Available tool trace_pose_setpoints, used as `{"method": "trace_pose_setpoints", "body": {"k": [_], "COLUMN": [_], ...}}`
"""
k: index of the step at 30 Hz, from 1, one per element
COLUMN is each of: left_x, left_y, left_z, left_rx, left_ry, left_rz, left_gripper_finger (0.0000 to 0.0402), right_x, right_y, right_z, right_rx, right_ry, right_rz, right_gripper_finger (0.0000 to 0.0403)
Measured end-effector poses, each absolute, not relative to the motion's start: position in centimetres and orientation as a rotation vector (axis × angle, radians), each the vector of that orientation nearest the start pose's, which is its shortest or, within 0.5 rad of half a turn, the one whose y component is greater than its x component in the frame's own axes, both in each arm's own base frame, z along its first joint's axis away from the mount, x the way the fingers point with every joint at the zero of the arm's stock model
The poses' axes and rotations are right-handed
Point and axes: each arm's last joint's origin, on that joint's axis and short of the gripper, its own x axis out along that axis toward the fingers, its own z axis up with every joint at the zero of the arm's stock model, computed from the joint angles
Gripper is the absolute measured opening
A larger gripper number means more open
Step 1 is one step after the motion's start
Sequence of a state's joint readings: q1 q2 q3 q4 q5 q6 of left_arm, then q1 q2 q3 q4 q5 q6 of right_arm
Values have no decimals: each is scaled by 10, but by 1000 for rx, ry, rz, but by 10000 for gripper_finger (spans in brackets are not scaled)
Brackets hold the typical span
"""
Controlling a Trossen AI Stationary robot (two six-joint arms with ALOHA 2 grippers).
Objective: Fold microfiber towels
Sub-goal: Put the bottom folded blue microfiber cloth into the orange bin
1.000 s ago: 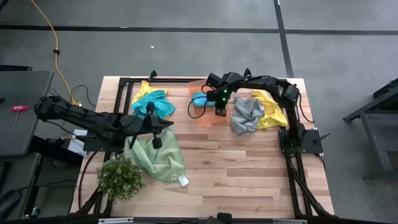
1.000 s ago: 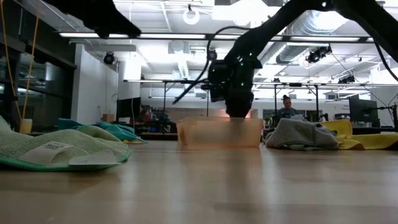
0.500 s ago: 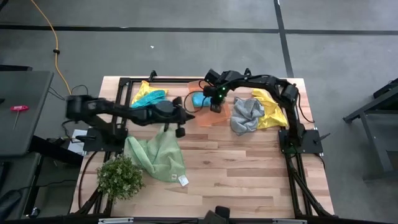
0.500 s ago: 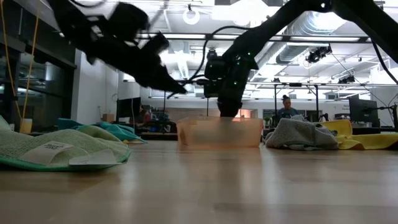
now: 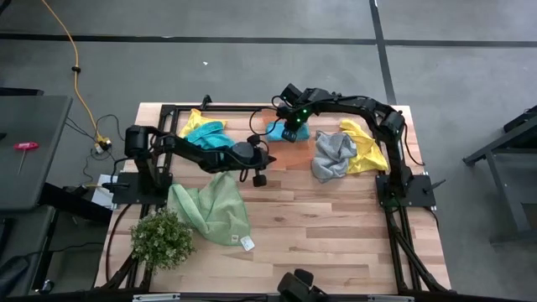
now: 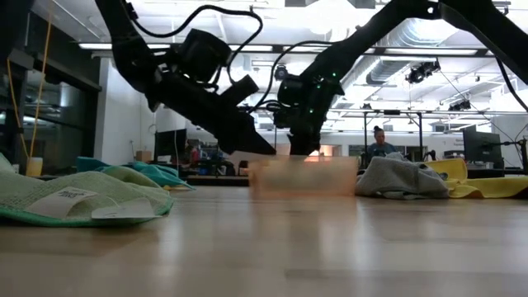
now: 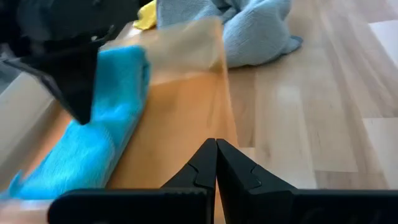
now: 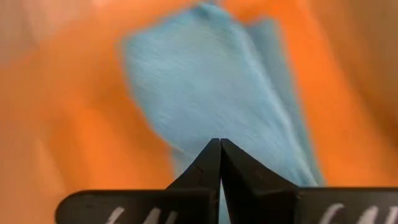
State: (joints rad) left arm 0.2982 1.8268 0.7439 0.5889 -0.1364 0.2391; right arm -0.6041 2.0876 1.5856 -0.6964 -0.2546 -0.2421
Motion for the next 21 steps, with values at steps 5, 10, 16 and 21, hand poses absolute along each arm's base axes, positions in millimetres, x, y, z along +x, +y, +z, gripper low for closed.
{"method": "trace_pose_setpoints", "body": {"k": [5,10,16,21], "left_x": [323,322,321,321], "left_y": [104,104,104,104], "left_z": [125,126,126,126], "left_rx": [206,205,204,203], "left_ry": [560,575,576,576], "left_rz": [362,361,364,364], "left_gripper_finger": [0,0,0,0], "right_x": [356,356,358,361], "right_y": [-230,-218,-198,-184], "right_z": [177,176,175,174], "right_rx": [312,293,171,72], "right_ry": [1146,1150,1205,1200], "right_rz": [-98,77,251,384], "right_gripper_finger": [0,0,0,0]}}
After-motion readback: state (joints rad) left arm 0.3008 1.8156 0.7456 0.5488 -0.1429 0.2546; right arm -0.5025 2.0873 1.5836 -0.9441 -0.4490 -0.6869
